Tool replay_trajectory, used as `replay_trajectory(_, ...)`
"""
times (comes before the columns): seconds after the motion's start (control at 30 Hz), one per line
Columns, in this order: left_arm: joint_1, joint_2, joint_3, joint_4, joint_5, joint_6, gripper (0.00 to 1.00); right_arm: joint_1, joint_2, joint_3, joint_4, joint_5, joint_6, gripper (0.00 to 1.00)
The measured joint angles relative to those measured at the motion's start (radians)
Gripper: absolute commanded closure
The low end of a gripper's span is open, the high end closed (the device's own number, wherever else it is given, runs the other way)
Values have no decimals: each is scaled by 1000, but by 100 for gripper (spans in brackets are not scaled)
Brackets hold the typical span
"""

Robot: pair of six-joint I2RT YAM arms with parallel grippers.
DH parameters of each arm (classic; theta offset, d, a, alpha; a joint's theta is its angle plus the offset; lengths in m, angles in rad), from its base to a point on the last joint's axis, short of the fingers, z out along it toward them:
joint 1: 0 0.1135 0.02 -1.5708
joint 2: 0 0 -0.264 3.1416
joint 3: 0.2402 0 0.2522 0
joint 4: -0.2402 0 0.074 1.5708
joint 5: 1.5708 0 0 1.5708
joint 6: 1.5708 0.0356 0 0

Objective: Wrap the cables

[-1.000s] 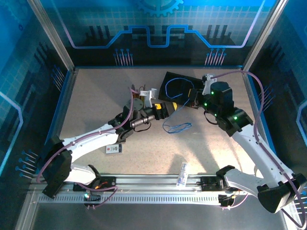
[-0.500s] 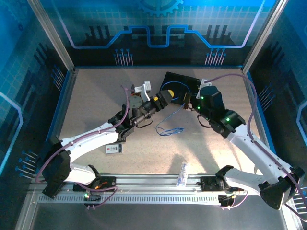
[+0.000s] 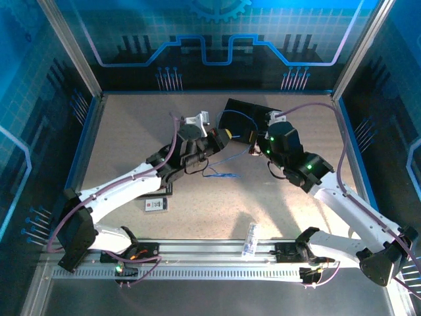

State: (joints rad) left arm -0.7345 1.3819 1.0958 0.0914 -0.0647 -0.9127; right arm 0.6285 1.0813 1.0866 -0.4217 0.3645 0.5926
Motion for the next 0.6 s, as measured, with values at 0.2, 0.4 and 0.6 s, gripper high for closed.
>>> replay_trajectory(0.2, 80, 166, 504, -554, 146, 359, 100, -4, 15, 72, -83, 82, -241, 100)
replay_trajectory(0.4, 82, 259, 698, -974, 105, 657, 95, -33, 53, 100, -127, 141, -431, 100)
replay_trajectory(0.6, 86, 267, 707, -1095, 34, 763, 39, -100, 80, 137, -181, 41, -452, 100)
